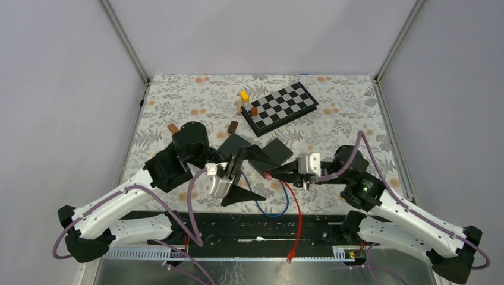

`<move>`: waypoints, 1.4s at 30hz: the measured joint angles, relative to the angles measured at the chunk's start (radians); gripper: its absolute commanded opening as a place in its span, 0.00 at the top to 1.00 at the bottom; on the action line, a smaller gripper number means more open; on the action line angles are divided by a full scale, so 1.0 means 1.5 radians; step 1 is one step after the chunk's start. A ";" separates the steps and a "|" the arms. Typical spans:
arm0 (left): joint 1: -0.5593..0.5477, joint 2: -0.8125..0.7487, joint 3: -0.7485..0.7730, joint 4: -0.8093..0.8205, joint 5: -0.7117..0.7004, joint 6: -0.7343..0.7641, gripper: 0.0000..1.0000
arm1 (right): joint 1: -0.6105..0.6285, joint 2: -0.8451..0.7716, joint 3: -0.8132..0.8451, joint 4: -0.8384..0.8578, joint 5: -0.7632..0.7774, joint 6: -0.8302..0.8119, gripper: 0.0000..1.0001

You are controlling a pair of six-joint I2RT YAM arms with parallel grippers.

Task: Insert the plug into the switch port
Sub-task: Pick up the connector from the center of the board.

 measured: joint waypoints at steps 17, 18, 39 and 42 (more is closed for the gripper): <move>-0.001 -0.131 -0.248 0.521 -0.437 -0.393 0.17 | 0.000 -0.099 0.012 -0.058 0.443 -0.059 1.00; -0.001 -0.117 -0.255 0.557 -0.459 -0.415 0.17 | 0.000 -0.096 0.013 -0.058 0.456 -0.060 1.00; -0.001 0.039 -0.235 0.703 -0.447 -0.438 0.48 | 0.000 -0.068 0.013 -0.053 0.424 -0.046 1.00; -0.001 0.044 -0.230 0.703 -0.426 -0.437 0.55 | 0.000 -0.069 0.013 -0.054 0.411 -0.043 1.00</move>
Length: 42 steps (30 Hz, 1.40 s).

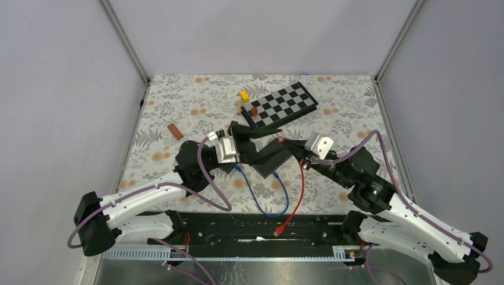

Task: Insert the plug into the switch port
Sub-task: Pick up the connector from the center of the board.

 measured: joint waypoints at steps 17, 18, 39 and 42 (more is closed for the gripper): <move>0.002 0.002 0.023 -0.028 0.078 0.016 1.00 | 0.000 -0.007 -0.002 -0.010 -0.043 0.007 0.96; 0.002 0.002 0.026 -0.035 0.078 0.018 1.00 | 0.001 -0.009 -0.002 -0.010 -0.043 0.008 0.91; 0.001 0.010 -0.099 0.375 0.051 -0.272 1.00 | 0.000 -0.039 -0.073 0.251 -0.191 0.155 0.57; 0.001 0.019 -0.099 0.402 0.061 -0.294 1.00 | 0.000 -0.022 -0.079 0.299 -0.210 0.183 0.57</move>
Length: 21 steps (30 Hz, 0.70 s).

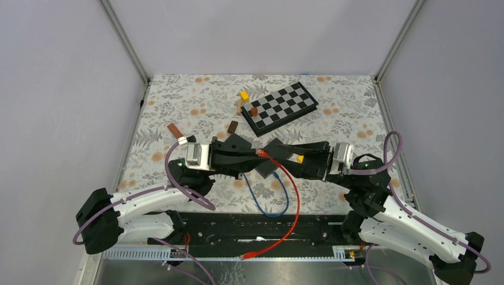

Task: Insert the plug into the switch port
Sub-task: Pick up the connector from the center of the board.

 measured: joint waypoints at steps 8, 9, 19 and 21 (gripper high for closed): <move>0.000 0.008 0.000 0.014 0.005 -0.014 1.00 | 0.000 0.038 0.001 0.069 -0.037 0.040 0.57; 0.000 0.008 0.000 0.016 0.005 -0.013 1.00 | 0.000 0.042 0.001 0.074 -0.042 0.044 0.57; 0.000 0.013 0.000 0.016 0.004 -0.013 1.00 | 0.000 0.070 0.004 0.099 -0.072 0.086 0.57; 0.000 0.014 0.000 0.016 0.004 -0.013 1.00 | 0.000 0.072 0.004 0.101 -0.074 0.090 0.60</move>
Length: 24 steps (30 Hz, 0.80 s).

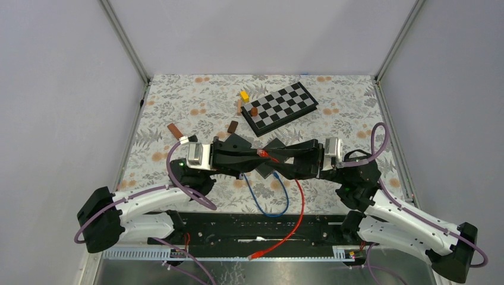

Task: Insert the plug into the switch port
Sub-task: Pick up the connector from the center of the board.

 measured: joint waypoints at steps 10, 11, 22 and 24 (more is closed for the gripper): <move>0.000 0.000 0.000 0.000 0.000 0.000 1.00 | 0.000 0.010 0.009 0.030 -0.001 0.017 0.63; 0.000 0.000 0.000 0.000 0.000 0.000 1.00 | 0.000 0.011 0.010 0.033 -0.001 0.018 0.63; 0.000 0.004 0.000 0.000 -0.002 0.000 1.00 | 0.000 0.018 0.013 0.048 -0.002 0.037 0.67; 0.000 0.004 0.000 0.000 -0.002 0.000 1.00 | 0.000 0.019 0.016 0.048 -0.002 0.039 0.68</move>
